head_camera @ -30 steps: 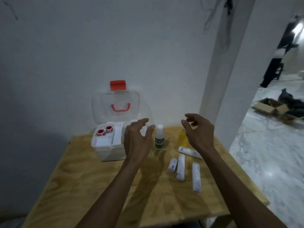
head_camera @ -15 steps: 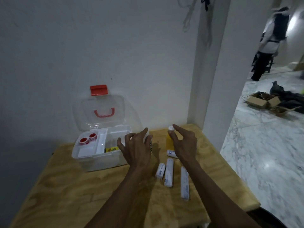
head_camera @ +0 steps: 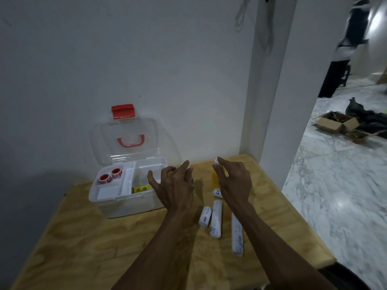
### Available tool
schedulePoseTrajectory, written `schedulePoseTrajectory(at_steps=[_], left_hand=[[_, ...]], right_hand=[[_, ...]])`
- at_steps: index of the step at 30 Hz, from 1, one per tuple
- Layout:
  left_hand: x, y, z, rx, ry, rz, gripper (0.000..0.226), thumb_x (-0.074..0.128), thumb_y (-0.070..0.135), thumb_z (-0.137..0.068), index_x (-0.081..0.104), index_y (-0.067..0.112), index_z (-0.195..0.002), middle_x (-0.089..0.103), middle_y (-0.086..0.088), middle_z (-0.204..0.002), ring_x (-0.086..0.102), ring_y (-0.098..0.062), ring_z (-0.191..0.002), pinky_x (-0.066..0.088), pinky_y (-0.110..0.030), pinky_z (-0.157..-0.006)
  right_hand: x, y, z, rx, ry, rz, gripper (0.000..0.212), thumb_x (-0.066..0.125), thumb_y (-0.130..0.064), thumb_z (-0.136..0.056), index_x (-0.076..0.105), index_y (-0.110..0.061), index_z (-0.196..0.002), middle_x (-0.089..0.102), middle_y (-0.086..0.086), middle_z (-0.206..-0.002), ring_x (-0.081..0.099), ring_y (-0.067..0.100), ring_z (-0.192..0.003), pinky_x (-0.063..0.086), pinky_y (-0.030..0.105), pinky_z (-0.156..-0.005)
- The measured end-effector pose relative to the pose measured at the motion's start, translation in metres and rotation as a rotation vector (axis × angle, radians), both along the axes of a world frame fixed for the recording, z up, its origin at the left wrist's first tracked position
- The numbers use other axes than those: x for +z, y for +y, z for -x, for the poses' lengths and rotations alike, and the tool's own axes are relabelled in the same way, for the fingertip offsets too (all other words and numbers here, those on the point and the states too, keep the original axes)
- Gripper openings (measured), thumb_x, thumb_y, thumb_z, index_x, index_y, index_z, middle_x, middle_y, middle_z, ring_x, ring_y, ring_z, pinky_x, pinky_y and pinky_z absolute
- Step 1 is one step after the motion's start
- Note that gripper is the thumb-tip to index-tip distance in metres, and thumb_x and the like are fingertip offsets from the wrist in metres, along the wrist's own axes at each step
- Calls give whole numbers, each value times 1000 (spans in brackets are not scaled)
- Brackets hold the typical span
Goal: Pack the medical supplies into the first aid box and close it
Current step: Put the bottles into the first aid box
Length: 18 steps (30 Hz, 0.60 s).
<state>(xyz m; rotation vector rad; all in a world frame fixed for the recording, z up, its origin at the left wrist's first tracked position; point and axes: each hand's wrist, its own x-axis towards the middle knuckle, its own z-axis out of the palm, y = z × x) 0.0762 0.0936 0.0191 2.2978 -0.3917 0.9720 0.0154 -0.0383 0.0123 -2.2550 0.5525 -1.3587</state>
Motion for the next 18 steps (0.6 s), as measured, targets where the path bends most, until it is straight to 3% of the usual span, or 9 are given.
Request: schedulePoseTrajectory(at_steps=[6, 18], left_hand=[[9, 2, 8, -16, -4, 45, 18, 80, 27, -77, 77, 27, -95, 72, -1, -78, 67, -16, -88, 19, -50, -109], [90, 57, 5, -36, 50, 267, 27, 68, 39, -86, 73, 29, -110, 74, -1, -105, 61, -16, -110, 13, -45, -115]], right_hand=[[6, 0, 4, 19, -27, 0, 22, 74, -27, -84, 76, -14, -102, 74, 6, -84, 68, 26, -83, 53, 41, -69], [94, 40, 0, 155, -172, 59, 23, 70, -30, -88, 75, -17, -106, 76, 3, -95, 67, 20, -90, 53, 40, -72]])
